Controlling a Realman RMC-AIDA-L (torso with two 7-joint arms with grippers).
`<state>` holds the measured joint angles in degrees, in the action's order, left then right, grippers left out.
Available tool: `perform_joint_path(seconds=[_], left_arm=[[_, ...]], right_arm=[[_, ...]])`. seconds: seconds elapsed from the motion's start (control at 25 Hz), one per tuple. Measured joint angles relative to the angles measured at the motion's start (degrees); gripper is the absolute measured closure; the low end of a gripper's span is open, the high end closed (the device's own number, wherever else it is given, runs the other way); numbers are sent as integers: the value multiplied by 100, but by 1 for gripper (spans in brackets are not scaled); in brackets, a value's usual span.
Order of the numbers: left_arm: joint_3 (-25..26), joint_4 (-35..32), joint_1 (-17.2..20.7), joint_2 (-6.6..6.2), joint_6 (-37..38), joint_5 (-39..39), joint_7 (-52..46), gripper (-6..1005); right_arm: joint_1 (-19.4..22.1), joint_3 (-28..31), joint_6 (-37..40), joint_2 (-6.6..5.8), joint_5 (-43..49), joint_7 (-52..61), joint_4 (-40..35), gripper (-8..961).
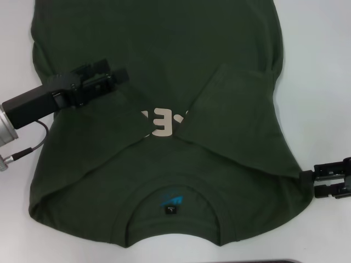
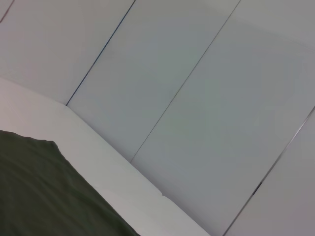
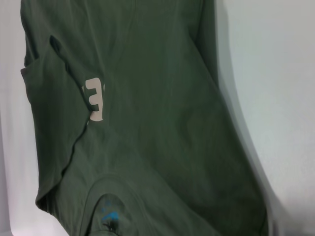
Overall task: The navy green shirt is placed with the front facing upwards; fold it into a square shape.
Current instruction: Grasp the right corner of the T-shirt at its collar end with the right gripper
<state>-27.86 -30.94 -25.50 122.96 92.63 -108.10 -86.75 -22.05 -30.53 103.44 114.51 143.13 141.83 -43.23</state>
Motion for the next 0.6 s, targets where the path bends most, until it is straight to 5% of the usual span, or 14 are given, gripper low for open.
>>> perform_joint_path(seconds=[0.12, 0.6], left_arm=[[0, 0, 1, 0, 0, 0, 0, 115], [0, 0, 1, 4, -13, 0, 1, 114]], right_arm=[[-33, -6, 0, 0, 35, 13, 0, 75], [-109, -44, -16, -17, 62, 210, 0, 462]])
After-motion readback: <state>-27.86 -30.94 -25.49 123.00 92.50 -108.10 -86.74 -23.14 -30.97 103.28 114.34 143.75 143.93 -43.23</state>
